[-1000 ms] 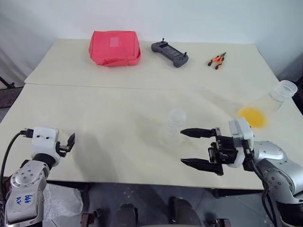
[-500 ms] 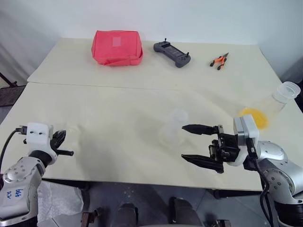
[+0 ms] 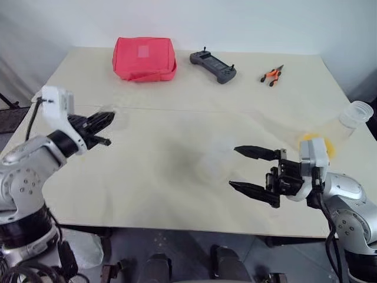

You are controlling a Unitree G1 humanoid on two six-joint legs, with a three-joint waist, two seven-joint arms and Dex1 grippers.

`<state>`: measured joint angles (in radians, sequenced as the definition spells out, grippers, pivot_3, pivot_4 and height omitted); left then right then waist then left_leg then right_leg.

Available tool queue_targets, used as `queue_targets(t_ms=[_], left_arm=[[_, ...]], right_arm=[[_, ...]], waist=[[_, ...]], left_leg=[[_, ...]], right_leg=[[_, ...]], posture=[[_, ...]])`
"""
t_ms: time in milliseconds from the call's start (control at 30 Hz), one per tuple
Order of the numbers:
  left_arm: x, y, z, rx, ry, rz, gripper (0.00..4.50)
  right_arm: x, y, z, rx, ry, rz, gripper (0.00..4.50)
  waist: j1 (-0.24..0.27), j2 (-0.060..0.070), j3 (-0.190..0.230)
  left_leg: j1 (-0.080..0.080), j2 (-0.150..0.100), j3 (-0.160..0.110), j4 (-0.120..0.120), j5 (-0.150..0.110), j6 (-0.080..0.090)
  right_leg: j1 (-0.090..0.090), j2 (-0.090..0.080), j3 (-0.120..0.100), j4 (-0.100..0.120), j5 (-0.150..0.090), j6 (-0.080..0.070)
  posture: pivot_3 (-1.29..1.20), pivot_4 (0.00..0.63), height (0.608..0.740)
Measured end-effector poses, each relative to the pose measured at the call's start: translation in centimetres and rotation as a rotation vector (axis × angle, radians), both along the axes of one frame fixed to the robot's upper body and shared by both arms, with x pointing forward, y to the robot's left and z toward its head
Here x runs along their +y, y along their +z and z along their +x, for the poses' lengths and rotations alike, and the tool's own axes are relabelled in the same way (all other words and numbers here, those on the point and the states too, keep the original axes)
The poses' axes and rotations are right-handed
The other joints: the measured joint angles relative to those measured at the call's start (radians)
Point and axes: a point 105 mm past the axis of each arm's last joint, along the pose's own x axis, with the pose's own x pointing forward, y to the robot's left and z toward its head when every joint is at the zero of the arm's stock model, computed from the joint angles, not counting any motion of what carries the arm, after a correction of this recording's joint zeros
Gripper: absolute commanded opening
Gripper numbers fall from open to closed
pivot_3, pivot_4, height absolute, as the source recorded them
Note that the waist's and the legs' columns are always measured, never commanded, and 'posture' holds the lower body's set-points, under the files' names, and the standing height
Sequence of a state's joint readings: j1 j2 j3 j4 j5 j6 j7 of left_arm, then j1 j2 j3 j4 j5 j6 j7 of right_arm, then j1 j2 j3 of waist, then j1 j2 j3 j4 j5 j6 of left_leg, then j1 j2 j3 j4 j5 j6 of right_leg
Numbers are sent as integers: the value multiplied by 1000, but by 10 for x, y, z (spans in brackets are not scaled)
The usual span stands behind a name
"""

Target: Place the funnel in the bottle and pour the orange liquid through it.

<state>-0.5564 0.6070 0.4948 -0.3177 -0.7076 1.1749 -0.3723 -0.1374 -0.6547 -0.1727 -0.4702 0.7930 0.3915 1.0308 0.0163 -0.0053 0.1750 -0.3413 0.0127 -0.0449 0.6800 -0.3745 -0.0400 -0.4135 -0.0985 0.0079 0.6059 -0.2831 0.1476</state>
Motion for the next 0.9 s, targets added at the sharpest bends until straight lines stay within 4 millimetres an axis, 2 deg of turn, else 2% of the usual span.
queue_targets(t_ms=[267,500,733,900], left_arm=[[-52,27,13,97,-295,-41,32],[-98,45,12,236,-583,-23,32],[-122,59,1,374,-790,-12,32],[-131,55,-16,596,-915,40,32]], right_arm=[[-11,5,5,-41,-81,-16,4500],[-25,5,8,-55,-157,-56,4500],[-41,0,5,-67,-232,-84,4500],[-45,-5,5,-49,-270,-94,4500]], waist=[[-9,-1,0],[-18,-1,1],[-19,0,2],[-20,1,3]], left_leg=[[-2,0,0,0,0,0],[-2,-1,0,0,0,0],[-3,-1,0,0,0,0],[-3,-1,0,1,0,0]], right_leg=[[-1,0,0,0,0,0],[-1,1,0,-1,0,1],[-2,1,0,0,0,1],[-2,2,1,0,0,1]], posture=[[0,150,740],[0,150,740],[0,150,740],[0,150,740]])
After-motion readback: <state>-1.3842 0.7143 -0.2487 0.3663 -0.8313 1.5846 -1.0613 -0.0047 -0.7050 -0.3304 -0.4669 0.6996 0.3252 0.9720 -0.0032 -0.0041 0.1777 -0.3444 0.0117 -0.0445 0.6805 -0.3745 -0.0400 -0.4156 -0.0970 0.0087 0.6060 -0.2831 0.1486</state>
